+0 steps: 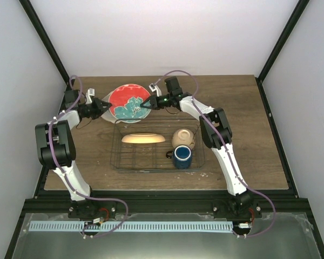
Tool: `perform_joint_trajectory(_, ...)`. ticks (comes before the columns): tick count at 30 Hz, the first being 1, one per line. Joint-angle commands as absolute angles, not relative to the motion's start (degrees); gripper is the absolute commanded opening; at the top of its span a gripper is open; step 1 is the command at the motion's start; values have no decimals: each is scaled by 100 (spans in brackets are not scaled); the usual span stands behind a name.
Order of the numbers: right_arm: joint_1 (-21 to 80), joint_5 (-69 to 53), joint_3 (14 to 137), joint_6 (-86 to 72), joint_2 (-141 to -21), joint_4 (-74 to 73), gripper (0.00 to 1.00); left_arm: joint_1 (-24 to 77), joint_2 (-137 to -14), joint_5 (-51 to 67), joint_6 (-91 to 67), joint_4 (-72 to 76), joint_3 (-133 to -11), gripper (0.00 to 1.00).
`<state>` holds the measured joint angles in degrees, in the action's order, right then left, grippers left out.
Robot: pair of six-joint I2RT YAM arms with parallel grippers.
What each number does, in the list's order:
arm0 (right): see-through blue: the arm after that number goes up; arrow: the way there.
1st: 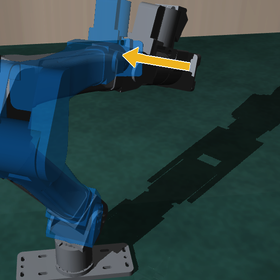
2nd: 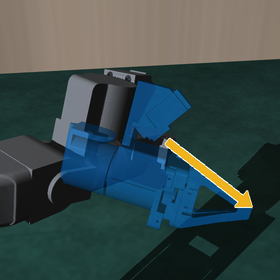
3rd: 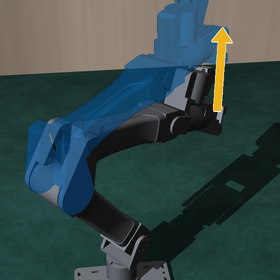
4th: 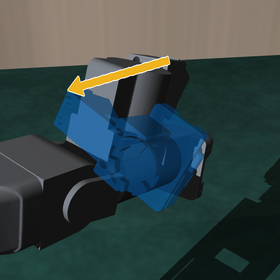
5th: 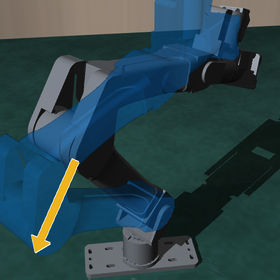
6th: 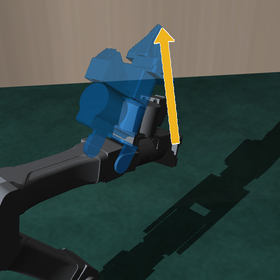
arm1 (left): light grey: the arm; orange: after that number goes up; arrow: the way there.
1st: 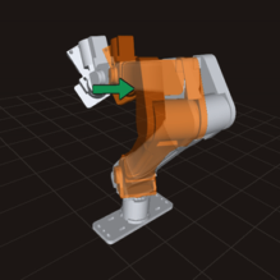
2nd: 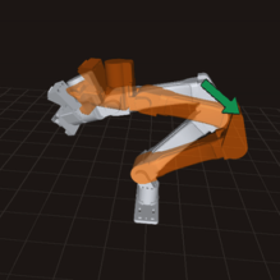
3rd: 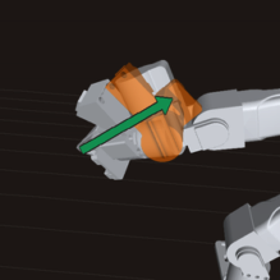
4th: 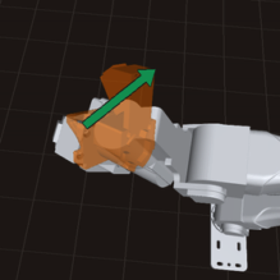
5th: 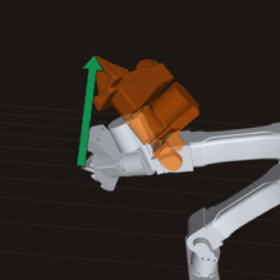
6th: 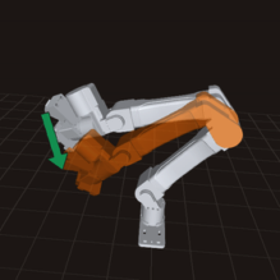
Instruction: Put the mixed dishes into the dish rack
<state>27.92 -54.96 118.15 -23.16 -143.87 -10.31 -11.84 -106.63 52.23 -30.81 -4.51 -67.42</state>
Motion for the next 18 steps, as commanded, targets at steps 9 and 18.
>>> perform_joint_trajectory(9,2752,-5965,12015,-2304,-14335,-516,1,-1091,-10556,5801,-3353,326,-6748,10)
perform_joint_trajectory(18,2425,-5465,12054,-2001,-13843,-498,1,-1111,-10691,5469,-2733,-538,-7233,45)
